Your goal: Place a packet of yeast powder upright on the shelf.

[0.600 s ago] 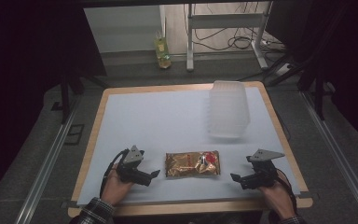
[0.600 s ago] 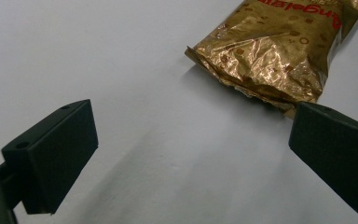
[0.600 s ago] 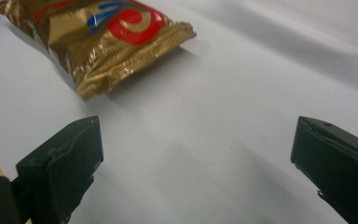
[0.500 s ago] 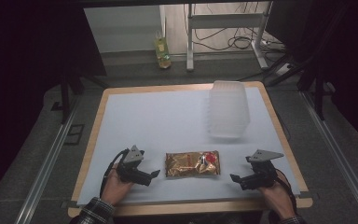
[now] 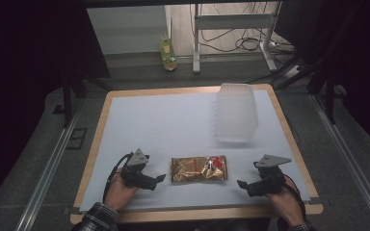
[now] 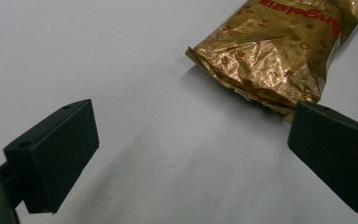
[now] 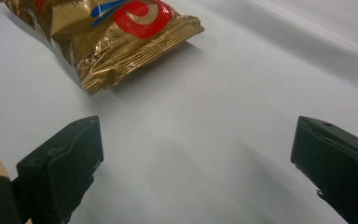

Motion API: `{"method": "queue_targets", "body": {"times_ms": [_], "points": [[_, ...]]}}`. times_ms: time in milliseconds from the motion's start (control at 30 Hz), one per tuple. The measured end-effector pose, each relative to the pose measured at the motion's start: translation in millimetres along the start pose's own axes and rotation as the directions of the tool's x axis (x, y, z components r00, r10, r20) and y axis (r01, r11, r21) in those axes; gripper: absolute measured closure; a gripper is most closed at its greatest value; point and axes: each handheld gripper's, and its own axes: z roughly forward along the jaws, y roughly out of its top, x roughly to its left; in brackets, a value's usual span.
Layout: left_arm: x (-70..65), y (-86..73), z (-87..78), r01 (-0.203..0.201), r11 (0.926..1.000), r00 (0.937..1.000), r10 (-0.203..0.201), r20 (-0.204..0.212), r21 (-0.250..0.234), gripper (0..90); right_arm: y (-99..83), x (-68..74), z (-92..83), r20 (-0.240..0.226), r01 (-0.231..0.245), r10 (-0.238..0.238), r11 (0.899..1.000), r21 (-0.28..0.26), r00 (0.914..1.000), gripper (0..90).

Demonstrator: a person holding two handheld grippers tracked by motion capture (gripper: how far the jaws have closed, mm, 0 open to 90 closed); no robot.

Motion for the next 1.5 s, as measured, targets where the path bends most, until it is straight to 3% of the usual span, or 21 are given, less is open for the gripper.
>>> {"method": "queue_targets", "body": {"times_ms": [133,267,467,567,600,867,1500], "points": [[-1.1,2.4,-0.3,-0.002,1.0,0.9998,0.002,0.02,0.0,2.2,0.3,0.9,0.6,0.009,0.005,-0.005,1.0,0.006,0.9999,2.5],[-2.8,5.0,-1.2,-0.015,0.9999,0.9999,0.015,0.004,0.003,5.1,0.2,1.0,1.6,0.007,0.002,-0.002,1.0,0.008,1.0,2.5],[-8.2,12.1,-6.1,-0.03,0.9986,0.9989,0.031,0.034,-0.044,21.3,0.4,1.4,1.5,0.009,0.004,-0.004,1.0,0.009,0.9999,2.5],[-9.7,14.2,-6.4,-0.026,0.9985,0.9985,0.029,0.047,-0.048,26.6,0.4,1.4,1.8,0.01,0.005,-0.005,1.0,0.011,0.9999,2.5],[-11.1,16.6,-6.5,-0.022,0.9984,0.9975,0.025,0.066,-0.052,32.2,0.5,1.6,1.9,0.011,0.006,-0.006,1.0,0.01,0.9999,2.5],[-16.2,23.4,-3.2,-0.034,0.9978,0.9952,0.039,0.09,-0.057,47.9,0.9,2.3,2.7,0.011,0.008,-0.008,1.0,0.013,0.9999,2.5],[-31.6,38.9,14.4,-0.095,0.9938,0.9914,0.099,0.085,-0.058,83.6,1.8,3.4,4.9,0.011,0.014,-0.014,1.0,0.017,0.9999,2.6]]}}
